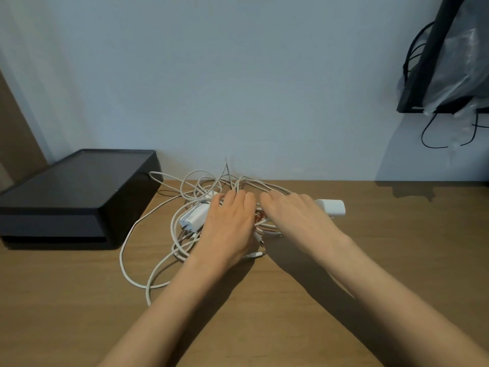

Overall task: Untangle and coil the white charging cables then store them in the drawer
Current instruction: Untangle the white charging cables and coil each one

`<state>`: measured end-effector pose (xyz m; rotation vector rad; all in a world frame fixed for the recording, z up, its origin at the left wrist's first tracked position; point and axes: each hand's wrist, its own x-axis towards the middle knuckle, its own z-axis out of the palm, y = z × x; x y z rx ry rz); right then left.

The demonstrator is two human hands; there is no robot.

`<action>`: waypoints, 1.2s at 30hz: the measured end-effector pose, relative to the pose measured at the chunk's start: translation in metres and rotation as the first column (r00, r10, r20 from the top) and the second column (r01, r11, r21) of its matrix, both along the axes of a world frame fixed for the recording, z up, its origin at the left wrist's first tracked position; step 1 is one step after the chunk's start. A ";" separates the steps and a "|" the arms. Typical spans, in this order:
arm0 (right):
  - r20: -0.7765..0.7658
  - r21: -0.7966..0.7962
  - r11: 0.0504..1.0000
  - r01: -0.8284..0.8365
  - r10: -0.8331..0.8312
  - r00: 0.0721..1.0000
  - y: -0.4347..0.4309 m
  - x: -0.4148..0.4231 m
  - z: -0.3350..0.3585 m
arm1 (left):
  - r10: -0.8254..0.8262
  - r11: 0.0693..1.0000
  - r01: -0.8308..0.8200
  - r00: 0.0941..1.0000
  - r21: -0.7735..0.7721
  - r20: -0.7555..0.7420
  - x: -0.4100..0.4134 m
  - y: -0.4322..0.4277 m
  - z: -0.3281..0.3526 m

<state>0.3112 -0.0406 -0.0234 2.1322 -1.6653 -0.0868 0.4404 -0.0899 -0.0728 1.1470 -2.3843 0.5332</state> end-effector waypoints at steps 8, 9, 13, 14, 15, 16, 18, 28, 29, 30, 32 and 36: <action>0.065 -0.050 0.998 -0.028 0.031 0.997 0.001 -0.014 0.007 | -0.026 0.992 0.032 0.998 0.122 -0.056 0.001 0.002 0.012; 0.098 -0.064 0.997 -0.046 0.052 0.994 -0.001 -0.016 0.008 | -0.023 0.993 0.031 0.998 0.118 -0.065 0.003 0.001 0.013; 0.082 -0.245 0.960 -0.134 0.159 0.984 -0.008 -0.029 0.007 | -0.002 0.992 0.015 0.994 0.123 -0.107 0.011 -0.002 0.017; 0.051 -0.256 0.960 -0.112 0.129 0.990 -0.008 -0.032 0.009 | 0.010 0.992 0.006 0.993 0.129 -0.120 0.013 -0.003 0.017; 0.033 -0.254 0.963 -0.088 0.099 0.995 -0.008 -0.033 0.009 | 0.022 0.991 -0.004 0.991 0.132 -0.131 0.015 -0.004 0.017; 0.023 -0.251 0.965 -0.075 0.083 0.996 -0.007 -0.033 0.008 | 0.031 0.991 -0.014 0.991 0.133 -0.133 0.016 -0.005 0.017; 0.008 -0.245 0.966 -0.085 0.089 0.996 -0.007 -0.033 0.005 | 0.025 0.992 -0.010 0.993 0.125 -0.119 0.017 -0.006 0.015; 0.012 -0.112 0.985 -0.130 0.132 0.991 0.000 -0.036 0.004 | -0.228 0.819 0.365 0.915 0.441 -0.333 0.011 -0.004 0.014; 0.013 -0.095 0.989 -0.113 0.115 0.993 0.002 -0.035 0.006 | -0.231 0.778 0.394 0.904 0.490 -0.359 0.011 -0.004 0.013; 0.015 -0.085 0.991 -0.102 0.104 0.995 0.003 -0.035 0.008 | -0.234 0.738 0.426 0.889 0.523 -0.394 0.011 -0.004 0.013; 0.012 -0.090 0.991 -0.101 0.103 0.995 0.002 -0.034 0.008 | -0.238 0.704 0.469 0.863 0.533 -0.445 0.011 -0.004 0.014; -0.037 -0.095 0.990 -0.106 0.103 0.994 -0.002 -0.035 0.006 | -0.224 0.674 0.484 0.853 0.558 -0.471 0.011 -0.002 0.015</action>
